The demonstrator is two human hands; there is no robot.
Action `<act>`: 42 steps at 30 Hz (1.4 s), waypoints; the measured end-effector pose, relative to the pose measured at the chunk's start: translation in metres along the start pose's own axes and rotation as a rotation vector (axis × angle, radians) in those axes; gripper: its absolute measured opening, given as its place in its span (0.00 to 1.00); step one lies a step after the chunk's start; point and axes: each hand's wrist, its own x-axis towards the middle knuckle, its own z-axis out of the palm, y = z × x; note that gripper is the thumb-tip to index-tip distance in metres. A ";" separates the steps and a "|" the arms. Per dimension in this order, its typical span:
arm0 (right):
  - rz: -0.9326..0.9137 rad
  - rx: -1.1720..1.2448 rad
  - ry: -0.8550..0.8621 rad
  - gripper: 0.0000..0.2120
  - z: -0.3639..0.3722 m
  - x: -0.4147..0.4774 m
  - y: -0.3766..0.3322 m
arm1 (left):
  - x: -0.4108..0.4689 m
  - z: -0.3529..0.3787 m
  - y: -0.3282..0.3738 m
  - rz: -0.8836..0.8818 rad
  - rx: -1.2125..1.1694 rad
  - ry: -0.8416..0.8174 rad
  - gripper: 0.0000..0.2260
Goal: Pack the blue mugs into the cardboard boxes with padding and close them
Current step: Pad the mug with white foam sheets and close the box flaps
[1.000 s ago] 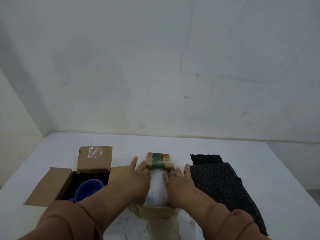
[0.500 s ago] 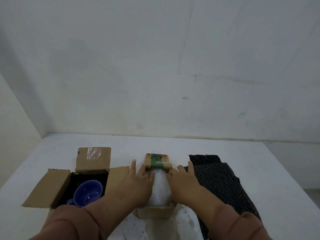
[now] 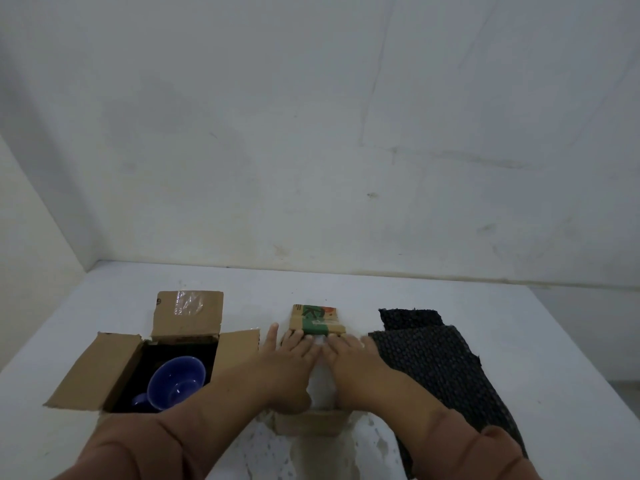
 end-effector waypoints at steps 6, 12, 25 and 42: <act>0.034 -0.041 -0.026 0.39 -0.001 0.003 -0.016 | 0.008 -0.003 0.000 0.027 0.099 0.042 0.42; 0.007 0.019 -0.004 0.43 0.000 0.011 -0.014 | 0.010 0.008 -0.007 0.048 0.154 0.111 0.40; 0.005 -0.061 0.004 0.38 0.004 0.010 -0.014 | 0.006 0.017 -0.011 0.114 0.103 0.195 0.38; 0.048 -0.012 -0.056 0.46 -0.004 0.018 -0.015 | 0.008 0.000 0.001 -0.019 0.109 0.028 0.41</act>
